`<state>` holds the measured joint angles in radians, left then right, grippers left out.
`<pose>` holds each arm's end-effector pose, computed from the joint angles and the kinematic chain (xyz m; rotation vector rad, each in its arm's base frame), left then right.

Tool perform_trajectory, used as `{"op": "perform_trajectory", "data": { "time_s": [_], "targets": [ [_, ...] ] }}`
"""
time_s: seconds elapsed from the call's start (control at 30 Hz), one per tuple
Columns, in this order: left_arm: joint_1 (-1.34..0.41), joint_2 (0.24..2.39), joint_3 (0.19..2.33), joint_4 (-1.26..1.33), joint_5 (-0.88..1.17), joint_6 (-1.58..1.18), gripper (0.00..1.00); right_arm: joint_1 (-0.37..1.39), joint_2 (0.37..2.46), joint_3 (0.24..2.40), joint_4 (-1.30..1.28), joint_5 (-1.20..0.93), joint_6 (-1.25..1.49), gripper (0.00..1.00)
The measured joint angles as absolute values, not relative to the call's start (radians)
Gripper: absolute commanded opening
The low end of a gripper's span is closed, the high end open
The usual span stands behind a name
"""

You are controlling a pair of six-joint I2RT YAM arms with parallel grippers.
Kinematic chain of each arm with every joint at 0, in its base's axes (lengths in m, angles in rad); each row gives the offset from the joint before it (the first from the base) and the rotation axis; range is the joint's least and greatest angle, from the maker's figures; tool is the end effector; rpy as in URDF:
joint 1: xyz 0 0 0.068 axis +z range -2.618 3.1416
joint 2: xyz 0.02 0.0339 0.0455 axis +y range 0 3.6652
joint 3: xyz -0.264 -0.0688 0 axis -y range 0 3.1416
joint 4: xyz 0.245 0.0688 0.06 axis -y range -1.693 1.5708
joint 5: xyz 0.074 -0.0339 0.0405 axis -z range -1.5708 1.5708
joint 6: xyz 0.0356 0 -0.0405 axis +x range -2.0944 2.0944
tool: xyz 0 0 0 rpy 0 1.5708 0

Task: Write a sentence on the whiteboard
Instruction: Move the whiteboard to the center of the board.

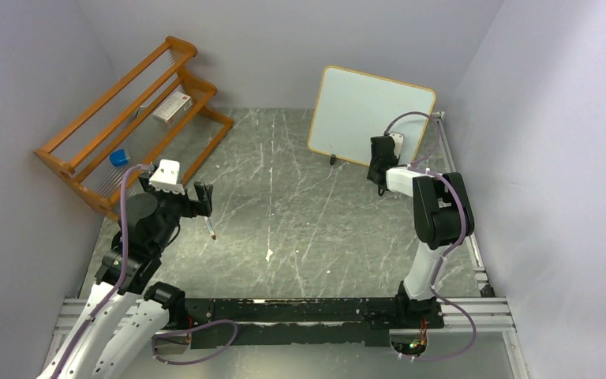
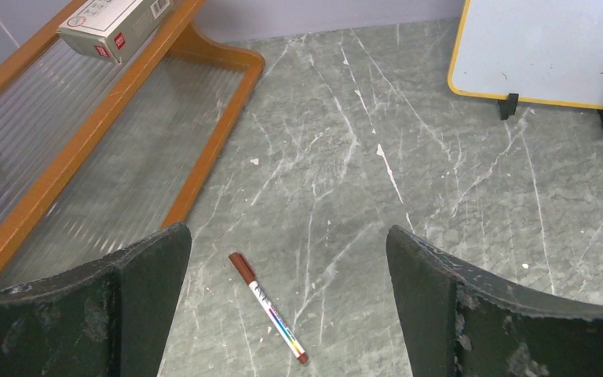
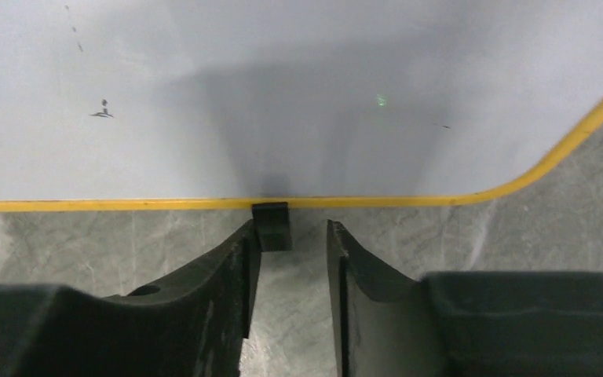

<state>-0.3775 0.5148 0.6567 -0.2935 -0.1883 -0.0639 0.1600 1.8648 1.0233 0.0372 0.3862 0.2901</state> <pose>0.1252 -0.0425 0.3211 0.1306 1.7175 -0.1646 0.3760 0.0471 0.1464 0.3312 2.2887 -0.2320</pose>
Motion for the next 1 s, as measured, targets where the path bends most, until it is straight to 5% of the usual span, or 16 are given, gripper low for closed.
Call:
{"op": "perform_trajectory", "data": {
  "time_s": [0.17, 0.3, 1.0],
  "targets": [
    [-0.377, 0.52, 0.657, -0.29, -0.182, -0.064, 0.98, 0.158, 1.889, 1.031, 0.062, 0.359, 0.258, 0.23],
    [-0.377, 0.522, 0.654, -0.287, -0.177, -0.063, 0.98, 0.158, 1.889, 1.031, 0.064, 0.344, 0.234, 0.0],
    [-0.377, 0.502, 0.651, -0.28, -0.163, -0.06, 0.98, 0.262, 1.645, 0.78, 0.083, 0.247, 0.174, 0.0]
  ]
}}
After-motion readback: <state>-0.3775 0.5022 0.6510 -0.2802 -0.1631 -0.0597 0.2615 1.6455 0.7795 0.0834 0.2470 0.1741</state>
